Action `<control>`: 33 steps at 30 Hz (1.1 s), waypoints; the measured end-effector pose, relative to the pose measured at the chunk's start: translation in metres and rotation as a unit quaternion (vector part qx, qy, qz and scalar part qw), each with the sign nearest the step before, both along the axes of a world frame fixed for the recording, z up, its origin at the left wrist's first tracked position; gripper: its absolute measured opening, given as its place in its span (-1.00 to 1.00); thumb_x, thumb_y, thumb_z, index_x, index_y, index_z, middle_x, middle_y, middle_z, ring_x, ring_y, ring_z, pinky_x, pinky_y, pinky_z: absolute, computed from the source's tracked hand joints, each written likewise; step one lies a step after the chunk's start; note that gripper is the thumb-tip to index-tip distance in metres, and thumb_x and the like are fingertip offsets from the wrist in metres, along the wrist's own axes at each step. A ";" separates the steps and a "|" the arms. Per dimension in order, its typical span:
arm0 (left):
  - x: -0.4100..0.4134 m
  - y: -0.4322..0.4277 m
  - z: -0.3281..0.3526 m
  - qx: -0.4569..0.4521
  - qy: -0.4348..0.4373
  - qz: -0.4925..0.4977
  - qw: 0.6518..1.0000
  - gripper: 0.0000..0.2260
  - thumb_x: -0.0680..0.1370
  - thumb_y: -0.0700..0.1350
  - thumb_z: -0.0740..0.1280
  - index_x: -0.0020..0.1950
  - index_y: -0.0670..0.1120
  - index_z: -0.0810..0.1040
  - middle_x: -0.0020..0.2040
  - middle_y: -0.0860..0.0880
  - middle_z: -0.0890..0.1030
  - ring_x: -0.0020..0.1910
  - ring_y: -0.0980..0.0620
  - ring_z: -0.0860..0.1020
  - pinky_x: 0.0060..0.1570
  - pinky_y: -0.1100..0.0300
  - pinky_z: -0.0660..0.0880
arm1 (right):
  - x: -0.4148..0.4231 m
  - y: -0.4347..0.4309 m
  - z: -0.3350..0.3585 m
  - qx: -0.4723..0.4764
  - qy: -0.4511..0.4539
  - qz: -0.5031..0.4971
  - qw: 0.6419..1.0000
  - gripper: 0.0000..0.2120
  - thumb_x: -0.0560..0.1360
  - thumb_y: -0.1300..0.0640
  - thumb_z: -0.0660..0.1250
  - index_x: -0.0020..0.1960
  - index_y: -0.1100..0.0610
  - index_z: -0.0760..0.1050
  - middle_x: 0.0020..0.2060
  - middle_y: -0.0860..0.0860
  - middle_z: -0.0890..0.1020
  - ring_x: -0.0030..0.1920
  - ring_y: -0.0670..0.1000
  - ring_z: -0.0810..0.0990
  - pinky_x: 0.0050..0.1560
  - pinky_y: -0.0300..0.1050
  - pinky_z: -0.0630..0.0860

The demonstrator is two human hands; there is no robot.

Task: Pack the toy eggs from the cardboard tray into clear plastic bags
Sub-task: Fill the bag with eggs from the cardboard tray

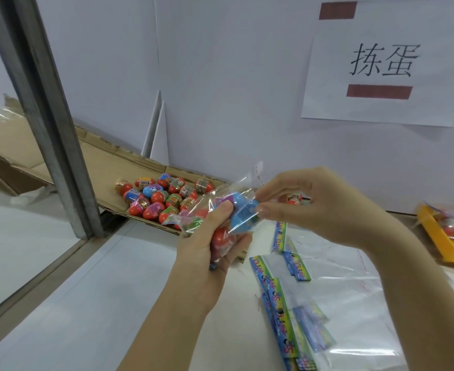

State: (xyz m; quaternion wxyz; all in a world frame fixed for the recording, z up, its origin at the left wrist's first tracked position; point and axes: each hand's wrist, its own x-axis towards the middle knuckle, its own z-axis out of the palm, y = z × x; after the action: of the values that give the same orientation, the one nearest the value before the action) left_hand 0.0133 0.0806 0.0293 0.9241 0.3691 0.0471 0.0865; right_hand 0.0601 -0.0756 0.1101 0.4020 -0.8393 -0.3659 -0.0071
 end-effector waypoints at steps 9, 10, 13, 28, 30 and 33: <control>0.000 -0.001 0.000 -0.003 -0.011 0.003 1.000 -0.48 0.07 -0.15 0.56 0.03 -0.12 0.66 -0.01 -0.16 0.71 -0.11 -0.07 0.71 -0.31 0.16 0.63 | 0.000 0.000 -0.002 0.013 -0.080 -0.050 0.995 -0.90 0.28 -0.09 0.51 -0.25 -0.14 0.61 -0.39 -0.34 0.57 -0.28 -0.19 0.49 -0.23 -0.45 0.34; 0.000 -0.001 -0.001 0.001 -0.013 0.000 1.000 -0.54 0.08 -0.14 0.56 -0.03 -0.10 0.70 -0.02 -0.15 0.72 -0.12 -0.07 0.71 -0.31 0.16 0.63 | 0.001 0.002 -0.003 0.017 -0.076 -0.047 0.996 -0.88 0.26 -0.09 0.52 -0.29 -0.14 0.60 -0.40 -0.31 0.57 -0.31 -0.18 0.47 -0.26 -0.44 0.34; 0.001 -0.003 -0.001 -0.011 -0.018 -0.011 1.000 -0.73 0.09 -0.14 0.54 -0.22 -0.01 0.75 -0.06 -0.12 0.72 -0.12 -0.04 0.71 -0.32 0.18 0.62 | 0.002 0.007 -0.007 0.055 -0.035 -0.024 0.998 -0.88 0.27 -0.04 0.54 -0.33 -0.09 0.60 -0.38 -0.13 0.61 -0.31 -0.03 0.50 -0.29 -0.36 0.37; 0.000 -0.007 0.001 -0.047 -0.035 0.032 0.998 -0.45 0.10 -0.17 0.54 0.08 -0.12 0.62 -0.01 -0.14 0.71 -0.07 -0.09 0.70 -0.26 0.15 0.64 | 0.002 0.011 -0.009 0.047 0.005 -0.030 0.998 -0.94 0.36 -0.07 0.43 -0.18 -0.12 0.61 -0.23 -0.21 0.66 -0.15 -0.14 0.59 -0.03 -0.15 0.56; 0.001 -0.006 -0.001 -0.045 -0.042 0.047 0.997 -0.60 0.11 -0.16 0.55 -0.06 -0.05 0.72 0.03 -0.13 0.71 0.00 -0.11 0.69 -0.21 0.14 0.65 | 0.001 0.014 -0.010 0.069 -0.046 -0.056 0.995 -0.95 0.37 -0.15 0.37 -0.17 -0.25 0.58 -0.12 -0.26 0.61 -0.13 -0.18 0.52 -0.06 -0.26 0.51; -0.001 -0.004 0.001 -0.066 -0.071 0.057 0.994 -0.75 0.17 -0.16 0.52 -0.17 0.01 0.75 0.05 -0.11 0.70 0.02 -0.09 0.69 -0.19 0.16 0.64 | 0.002 0.024 -0.013 0.258 0.033 -0.147 0.954 -0.66 0.31 -0.31 0.38 0.00 -0.21 0.47 0.03 -0.08 0.53 -0.18 -0.17 0.48 -0.17 -0.27 0.45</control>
State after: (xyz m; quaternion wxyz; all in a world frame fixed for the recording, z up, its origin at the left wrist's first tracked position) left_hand 0.0127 0.0770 0.0304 0.9411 0.2968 0.0081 0.1619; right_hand 0.0618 -0.0513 0.0966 0.6116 -0.7511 -0.2103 -0.1329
